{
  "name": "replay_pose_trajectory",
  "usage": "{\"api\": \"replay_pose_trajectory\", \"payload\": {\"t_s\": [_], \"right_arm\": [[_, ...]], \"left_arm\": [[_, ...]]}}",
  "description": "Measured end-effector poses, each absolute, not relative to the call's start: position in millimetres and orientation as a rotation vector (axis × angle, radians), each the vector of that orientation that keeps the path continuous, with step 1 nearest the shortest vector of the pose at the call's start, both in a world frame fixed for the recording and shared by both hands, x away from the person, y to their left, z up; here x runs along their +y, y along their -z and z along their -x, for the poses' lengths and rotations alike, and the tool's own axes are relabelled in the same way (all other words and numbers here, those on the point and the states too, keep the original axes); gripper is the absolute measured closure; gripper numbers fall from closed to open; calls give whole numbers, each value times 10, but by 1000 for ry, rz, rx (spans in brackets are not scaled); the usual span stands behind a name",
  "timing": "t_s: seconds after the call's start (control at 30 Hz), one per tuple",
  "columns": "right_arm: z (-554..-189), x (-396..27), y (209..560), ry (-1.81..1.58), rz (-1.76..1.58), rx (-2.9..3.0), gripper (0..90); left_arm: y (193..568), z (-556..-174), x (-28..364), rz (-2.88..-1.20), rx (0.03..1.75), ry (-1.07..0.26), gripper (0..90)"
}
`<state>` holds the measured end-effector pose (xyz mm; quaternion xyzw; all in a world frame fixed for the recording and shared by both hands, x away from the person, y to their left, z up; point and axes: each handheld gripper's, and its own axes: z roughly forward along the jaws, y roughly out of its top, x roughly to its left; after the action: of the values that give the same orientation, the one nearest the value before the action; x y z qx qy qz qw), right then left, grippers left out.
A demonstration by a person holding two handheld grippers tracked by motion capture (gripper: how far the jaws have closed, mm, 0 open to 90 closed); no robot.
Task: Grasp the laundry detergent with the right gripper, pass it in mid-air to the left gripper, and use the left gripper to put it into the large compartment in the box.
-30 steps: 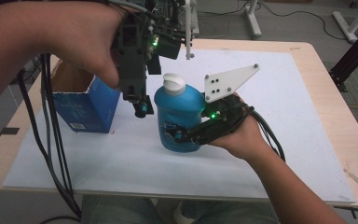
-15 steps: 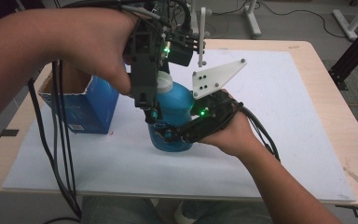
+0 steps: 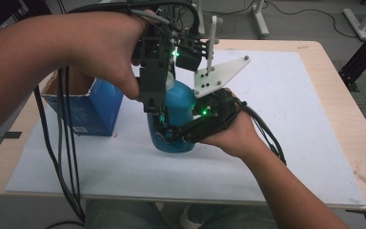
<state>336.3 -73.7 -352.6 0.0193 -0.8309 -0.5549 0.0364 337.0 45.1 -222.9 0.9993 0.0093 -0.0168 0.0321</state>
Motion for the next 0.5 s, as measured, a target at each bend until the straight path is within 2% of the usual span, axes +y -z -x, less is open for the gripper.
{"api": "replay_pose_trajectory", "payload": {"t_s": [0.1,0.17,0.5], "right_arm": [[-3358,-734,3525,1706,-62,-2551,457],[-3354,-733,3524,1706,-62,-2550,457],[-3349,-730,3509,1709,-53,-2549,457]], "left_arm": [[2238,-3366,448,-3078,26,55,36],[2239,-3367,444,-3078,34,64,85],[2258,-3348,428,-3098,20,46,124]]}}
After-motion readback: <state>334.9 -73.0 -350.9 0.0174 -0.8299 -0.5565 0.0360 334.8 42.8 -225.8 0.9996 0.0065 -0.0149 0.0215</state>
